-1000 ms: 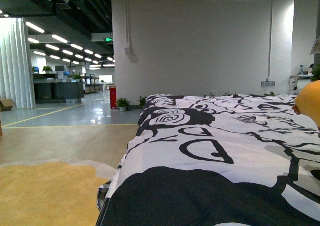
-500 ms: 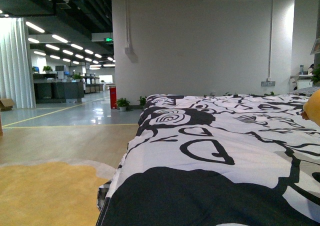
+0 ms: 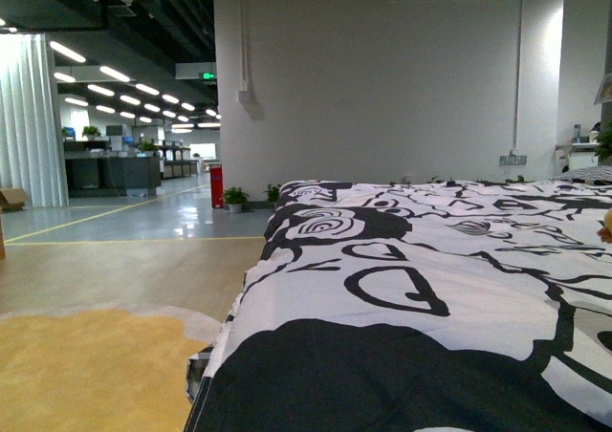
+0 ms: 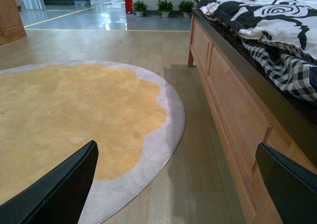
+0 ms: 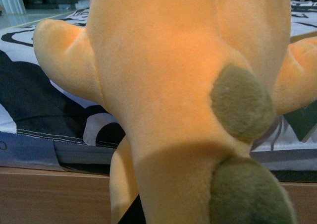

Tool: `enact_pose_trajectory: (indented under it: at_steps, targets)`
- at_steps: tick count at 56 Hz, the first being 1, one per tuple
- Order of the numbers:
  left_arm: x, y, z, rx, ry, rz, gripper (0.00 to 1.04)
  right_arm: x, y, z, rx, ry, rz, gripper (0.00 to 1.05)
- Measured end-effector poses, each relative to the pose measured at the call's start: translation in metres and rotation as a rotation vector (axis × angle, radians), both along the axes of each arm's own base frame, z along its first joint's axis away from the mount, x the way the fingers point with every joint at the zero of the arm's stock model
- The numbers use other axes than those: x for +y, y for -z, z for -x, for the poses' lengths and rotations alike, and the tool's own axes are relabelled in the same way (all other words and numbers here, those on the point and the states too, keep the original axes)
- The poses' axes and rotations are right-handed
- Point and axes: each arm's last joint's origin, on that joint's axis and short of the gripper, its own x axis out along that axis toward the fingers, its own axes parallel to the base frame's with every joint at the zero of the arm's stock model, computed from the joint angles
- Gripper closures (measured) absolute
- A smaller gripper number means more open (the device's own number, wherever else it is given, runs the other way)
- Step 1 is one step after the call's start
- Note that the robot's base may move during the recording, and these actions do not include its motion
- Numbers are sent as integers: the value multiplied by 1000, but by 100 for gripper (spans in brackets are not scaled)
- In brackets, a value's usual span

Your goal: Put away toys

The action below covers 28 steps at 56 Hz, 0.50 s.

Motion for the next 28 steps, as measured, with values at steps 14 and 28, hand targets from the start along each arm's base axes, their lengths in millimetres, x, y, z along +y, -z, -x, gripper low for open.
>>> enact_pose_trajectory:
  at_steps: [14,28]
  targets:
    - [0,0,0,0,0,0,6,0,3,1,-7,0,0,98]
    - [0,0,0,0,0,0,6,0,3,1,-7,0,0,98]
